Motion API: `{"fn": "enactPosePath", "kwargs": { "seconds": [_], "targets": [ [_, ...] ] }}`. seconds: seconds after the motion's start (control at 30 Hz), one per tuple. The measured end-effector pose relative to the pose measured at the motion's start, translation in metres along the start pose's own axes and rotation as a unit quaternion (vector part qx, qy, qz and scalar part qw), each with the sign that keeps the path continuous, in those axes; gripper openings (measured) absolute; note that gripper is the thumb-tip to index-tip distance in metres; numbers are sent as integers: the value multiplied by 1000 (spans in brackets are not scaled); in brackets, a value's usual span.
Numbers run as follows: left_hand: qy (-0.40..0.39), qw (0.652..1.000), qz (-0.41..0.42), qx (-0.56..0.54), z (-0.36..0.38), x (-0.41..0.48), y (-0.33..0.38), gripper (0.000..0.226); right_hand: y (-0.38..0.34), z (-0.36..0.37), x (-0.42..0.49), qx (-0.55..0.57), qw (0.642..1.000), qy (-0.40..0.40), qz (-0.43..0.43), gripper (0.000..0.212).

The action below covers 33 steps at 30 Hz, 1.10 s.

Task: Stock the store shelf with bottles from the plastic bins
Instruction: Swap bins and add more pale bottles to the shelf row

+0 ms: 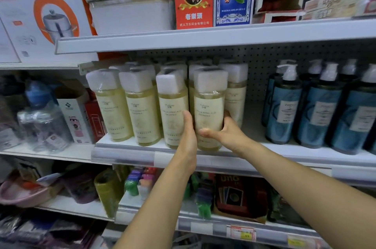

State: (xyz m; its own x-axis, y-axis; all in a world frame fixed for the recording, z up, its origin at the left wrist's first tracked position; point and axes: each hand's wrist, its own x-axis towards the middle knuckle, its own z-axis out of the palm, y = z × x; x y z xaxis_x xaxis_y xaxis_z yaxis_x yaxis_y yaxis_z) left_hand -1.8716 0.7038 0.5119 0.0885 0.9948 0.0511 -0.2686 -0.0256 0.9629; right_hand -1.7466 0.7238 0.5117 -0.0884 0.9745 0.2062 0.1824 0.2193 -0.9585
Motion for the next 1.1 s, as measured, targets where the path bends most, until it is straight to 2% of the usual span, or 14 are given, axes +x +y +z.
{"fn": "enactPosePath", "kwargs": {
  "seconds": [0.07, 0.13, 0.2, 0.3, 0.4, 0.47, 0.57, 0.67, 0.8, 0.9, 0.97, 1.1],
  "targets": [
    [15, 1000, -5, -1, 2, -1, 1, 55, 0, 2, 0, -19, 1000, 5, 17, 60],
    [42, 999, -16, -8, 3, -2, 3, 53, 0, 4, -3, -81, 995, 30, 40, 72],
    [65, 997, -33, -23, 3, -8, 6, 47, 3, 3, -12, -145, 986, 64, 52, 74],
    [112, 991, -26, -69, 13, -25, 8, 37, 7, -5, -33, -177, 978, 109, 5, 76],
    [172, 980, -14, -96, 29, -44, 3, 39, 9, -26, -55, -174, 969, 162, -61, 58],
    [199, 974, -20, -109, 42, -55, -4, 34, 10, -41, -69, -161, 969, 167, -83, 46],
    [196, 970, -46, -138, 62, -70, -22, 19, 18, -64, -92, -154, 969, 167, -99, 30],
    [174, 971, -79, -141, 84, -85, -45, 17, 34, -88, -118, -147, 973, 156, -83, 21],
    [140, 971, -140, -132, 114, -107, -93, 17, 70, -123, -160, -138, 984, 110, -11, 16],
    [108, 963, -219, -115, 135, -122, -141, 20, 111, -152, -191, -147, 982, 73, 96, 12],
    [91, 951, -281, -93, 146, -133, -176, 19, 143, -170, -212, -142, 971, 49, 187, 9],
    [80, 917, -385, -60, 159, -154, -244, 20, 206, -195, -251, -97, 930, 64, 348, 8]
  ]
}}
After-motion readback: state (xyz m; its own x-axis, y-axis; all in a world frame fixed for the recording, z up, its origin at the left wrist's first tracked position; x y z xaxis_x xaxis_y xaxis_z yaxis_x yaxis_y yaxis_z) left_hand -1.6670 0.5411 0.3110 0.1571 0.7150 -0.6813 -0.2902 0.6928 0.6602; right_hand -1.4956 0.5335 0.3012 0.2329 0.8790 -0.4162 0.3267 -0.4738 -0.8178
